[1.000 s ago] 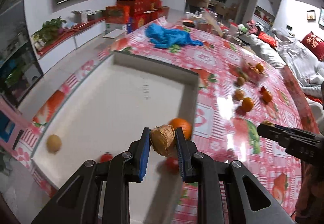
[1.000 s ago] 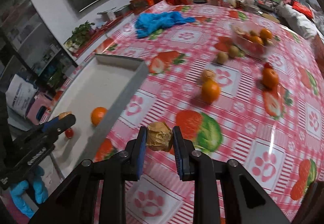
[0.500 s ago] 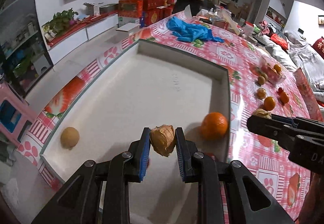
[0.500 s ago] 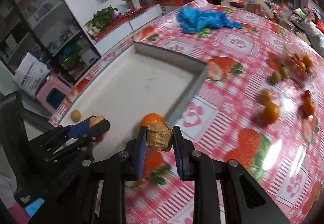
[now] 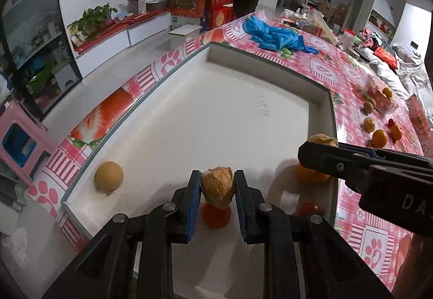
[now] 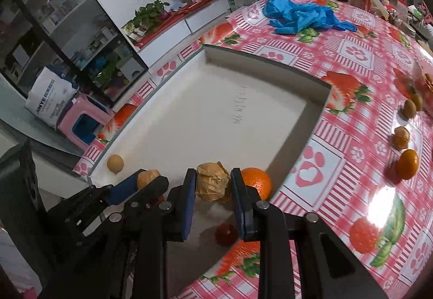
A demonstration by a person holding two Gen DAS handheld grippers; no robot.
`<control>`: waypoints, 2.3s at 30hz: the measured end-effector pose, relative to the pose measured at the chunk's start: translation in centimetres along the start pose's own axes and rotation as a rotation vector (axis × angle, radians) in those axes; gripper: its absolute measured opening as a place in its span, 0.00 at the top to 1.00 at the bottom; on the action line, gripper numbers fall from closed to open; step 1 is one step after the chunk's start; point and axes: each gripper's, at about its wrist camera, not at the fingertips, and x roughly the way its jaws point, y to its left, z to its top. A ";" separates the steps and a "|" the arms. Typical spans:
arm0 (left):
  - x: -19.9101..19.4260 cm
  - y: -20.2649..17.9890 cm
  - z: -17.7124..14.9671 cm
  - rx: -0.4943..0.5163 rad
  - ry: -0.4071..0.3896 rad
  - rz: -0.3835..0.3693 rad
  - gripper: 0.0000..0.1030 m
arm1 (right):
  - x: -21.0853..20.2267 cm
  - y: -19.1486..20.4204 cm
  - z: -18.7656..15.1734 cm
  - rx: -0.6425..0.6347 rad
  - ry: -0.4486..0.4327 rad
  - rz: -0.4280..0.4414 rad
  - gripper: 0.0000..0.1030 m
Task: Organize fruits
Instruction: 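Carry both walnuts over the white tray and open both tools, then withdraw both tools from the tray toward the mandarins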
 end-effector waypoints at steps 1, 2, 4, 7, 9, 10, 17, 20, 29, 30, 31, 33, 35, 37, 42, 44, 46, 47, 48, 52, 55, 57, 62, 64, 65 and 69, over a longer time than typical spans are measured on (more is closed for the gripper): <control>0.0 0.1 0.0 -0.003 0.000 0.003 0.75 | 0.1 0.2 0.0 -0.003 0.000 0.002 0.73; 0.1 0.1 0.0 -0.009 0.001 0.006 0.75 | 0.2 0.3 0.1 -0.003 0.002 0.005 0.73; 0.1 0.1 0.0 -0.013 0.000 0.008 0.75 | 0.5 0.5 0.1 -0.002 0.009 0.019 0.72; 0.2 -0.1 -0.1 -0.009 0.004 0.015 0.75 | 0.7 0.4 0.0 0.008 0.023 0.048 0.57; 0.4 -0.2 -0.2 -0.006 0.019 0.014 0.66 | 0.3 0.3 0.1 0.017 0.009 0.070 0.34; 0.5 -0.3 -0.2 -0.006 0.025 0.012 0.52 | -0.1 0.3 0.1 0.017 -0.004 0.076 0.22; -1.5 -1.1 0.0 -0.006 -0.032 0.016 0.09 | -3.1 -1.8 0.2 0.067 -0.058 0.021 0.09; -2.2 -2.1 0.3 0.007 -0.034 0.000 0.09 | -4.3 -4.2 -0.3 0.136 -0.067 0.026 0.00; -4.2 -8.8 0.5 0.117 -0.012 -0.107 0.09 | -8.2 -12.6 -3.2 0.340 -0.112 -0.029 0.00; -4.4 -9.5 0.4 0.129 -0.010 -0.117 0.09 | -8.5 -13.6 -3.5 0.367 -0.116 -0.033 0.00; -4.6 -10.2 0.4 0.141 -0.008 -0.128 0.09 | -8.9 -14.6 -3.8 0.391 -0.119 -0.038 0.00; -5.3 -11.9 0.4 0.165 -0.003 -0.163 0.09 | -9.7 -16.4 -4.3 0.425 -0.128 -0.055 0.00; -5.9 -13.0 0.6 0.180 -0.003 -0.186 0.09 | -10.9 -18.5 -4.8 0.455 -0.144 -0.086 0.00; -6.7 -14.0 1.1 0.187 -0.009 -0.212 0.09 | -12.0 -20.6 -5.2 0.488 -0.167 -0.129 0.00; -8.4 -15.8 2.8 0.193 -0.045 -0.248 0.09 | -15.3 -26.6 -6.2 0.605 -0.222 -0.257 0.00; -8.8 -16.4 3.5 0.197 -0.061 -0.257 0.09 | -16.5 -28.6 -6.4 0.644 -0.248 -0.293 0.00; -9.2 -17.1 4.5 0.197 -0.083 -0.265 0.09 | -17.1 -30.0 -6.4 0.661 -0.254 -0.313 0.00; -9.4 -17.3 4.9 0.195 -0.093 -0.267 0.09 | -17.1 -30.5 -6.3 0.659 -0.249 -0.333 0.00; -9.5 -17.5 5.3 0.193 -0.100 -0.268 0.09 | -17.0 -30.8 -6.3 0.656 -0.244 -0.348 0.00; -8.6 -18.4 6.0 0.212 -0.090 -0.239 0.09 | -14.5 -31.3 -6.0 0.642 -0.198 -0.348 0.00; -7.0 -18.7 5.5 0.242 -0.050 -0.213 0.09 | -12.4 -31.1 -5.4 0.595 -0.188 -0.362 0.00; -5.8 -18.8 5.1 0.259 -0.017 -0.197 0.09 | -11.4 -30.9 -5.0 0.573 -0.176 -0.390 0.00; -3.6 -18.2 4.4 0.261 0.040 -0.164 0.09 | -8.8 -30.7 -3.5 0.538 -0.168 -0.438 0.00; -2.6 -18.2 4.2 0.258 0.062 -0.154 0.09 | -8.0 -30.4 -2.7 0.502 -0.172 -0.463 0.00; -2.0 -18.3 4.0 0.262 0.078 -0.145 0.09 | -7.6 -30.2 -2.2 0.483 -0.172 -0.478 0.00; -0.8 -18.6 3.8 0.271 0.104 -0.132 0.09 | -6.9 -30.1 -0.9 0.455 -0.198 -0.505 0.13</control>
